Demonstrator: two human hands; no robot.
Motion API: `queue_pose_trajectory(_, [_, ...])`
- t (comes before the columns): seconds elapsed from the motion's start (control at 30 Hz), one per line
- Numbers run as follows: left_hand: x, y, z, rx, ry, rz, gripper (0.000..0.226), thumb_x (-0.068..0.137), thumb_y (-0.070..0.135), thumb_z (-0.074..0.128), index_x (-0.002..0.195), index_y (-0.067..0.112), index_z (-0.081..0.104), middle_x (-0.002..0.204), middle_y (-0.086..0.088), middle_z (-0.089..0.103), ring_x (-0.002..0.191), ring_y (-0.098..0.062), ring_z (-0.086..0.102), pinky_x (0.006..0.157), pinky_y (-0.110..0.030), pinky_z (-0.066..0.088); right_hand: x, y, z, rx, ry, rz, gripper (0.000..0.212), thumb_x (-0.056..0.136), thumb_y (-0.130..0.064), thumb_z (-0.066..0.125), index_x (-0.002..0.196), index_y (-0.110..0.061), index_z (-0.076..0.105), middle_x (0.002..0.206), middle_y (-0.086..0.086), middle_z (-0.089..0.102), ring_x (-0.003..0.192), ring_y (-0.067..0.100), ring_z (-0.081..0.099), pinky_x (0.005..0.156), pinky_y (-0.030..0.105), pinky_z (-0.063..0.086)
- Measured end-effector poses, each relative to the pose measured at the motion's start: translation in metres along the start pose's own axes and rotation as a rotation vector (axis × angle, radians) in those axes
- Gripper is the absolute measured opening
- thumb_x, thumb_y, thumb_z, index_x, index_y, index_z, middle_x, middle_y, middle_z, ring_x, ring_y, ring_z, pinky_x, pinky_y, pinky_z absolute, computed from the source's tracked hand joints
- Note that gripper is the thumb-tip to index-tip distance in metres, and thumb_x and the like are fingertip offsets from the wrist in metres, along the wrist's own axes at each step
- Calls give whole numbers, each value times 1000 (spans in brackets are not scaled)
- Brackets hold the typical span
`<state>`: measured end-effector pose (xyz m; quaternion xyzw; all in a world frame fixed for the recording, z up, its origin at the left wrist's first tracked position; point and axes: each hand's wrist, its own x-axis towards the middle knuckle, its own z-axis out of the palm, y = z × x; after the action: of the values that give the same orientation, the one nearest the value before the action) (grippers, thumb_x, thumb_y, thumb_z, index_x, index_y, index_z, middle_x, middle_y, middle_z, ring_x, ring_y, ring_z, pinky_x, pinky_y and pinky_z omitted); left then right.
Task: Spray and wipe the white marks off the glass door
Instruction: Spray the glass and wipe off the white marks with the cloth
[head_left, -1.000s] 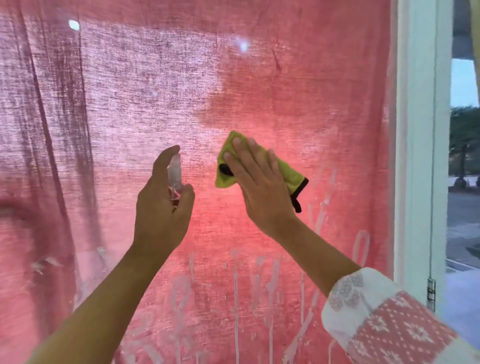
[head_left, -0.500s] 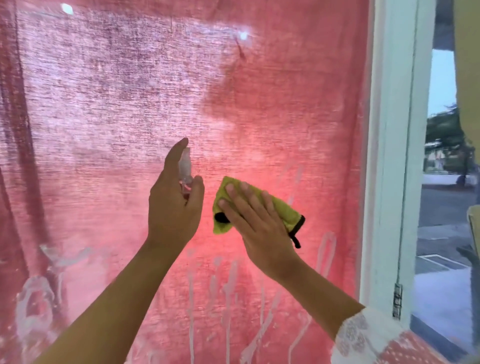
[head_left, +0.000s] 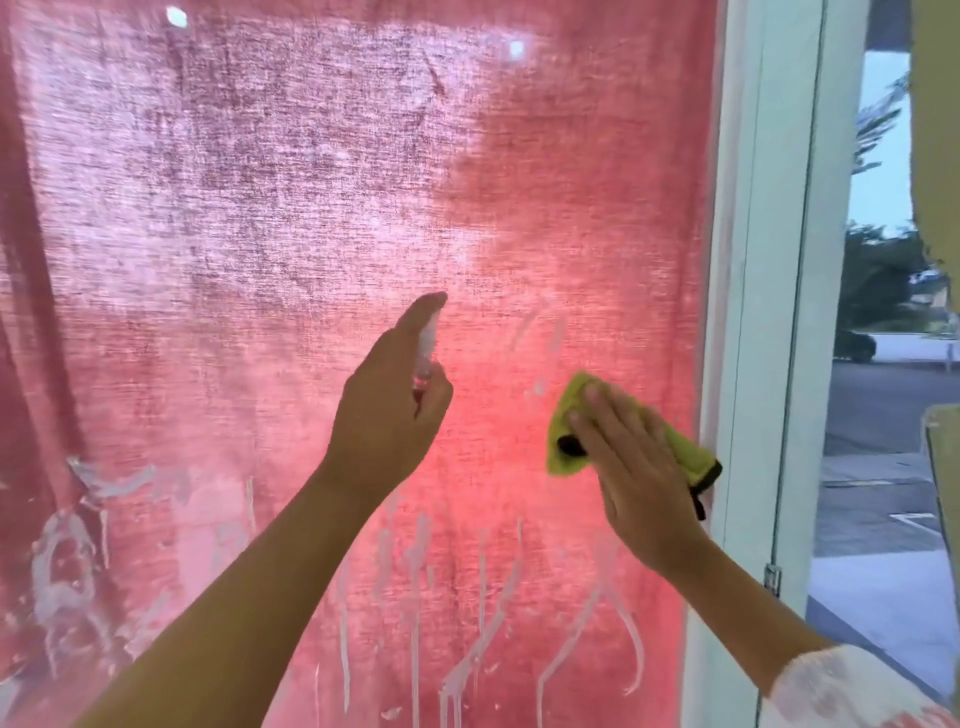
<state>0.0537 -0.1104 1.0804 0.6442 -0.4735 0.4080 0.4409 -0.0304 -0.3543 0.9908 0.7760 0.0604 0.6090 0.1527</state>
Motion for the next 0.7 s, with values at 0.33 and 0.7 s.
queue_pose_trajectory(0.33, [16, 28, 35, 39, -60, 5, 45, 91, 11, 49, 133, 23, 42, 65, 15, 41, 51, -1, 39, 48, -21, 23, 30, 8, -12, 163, 114, 297, 46, 100, -6, 31, 146, -5, 31, 156, 13, 21, 146, 30, 14, 119, 51, 11])
queue_pose_trajectory(0.7, [28, 49, 48, 48, -69, -16, 43, 90, 9, 48, 130, 23, 41, 64, 7, 43, 53, -7, 38, 50, -26, 24, 71, 23, -14, 147, 242, 430, 45, 101, -8, 30, 146, -3, 31, 157, 15, 19, 147, 30, 9, 120, 47, 5])
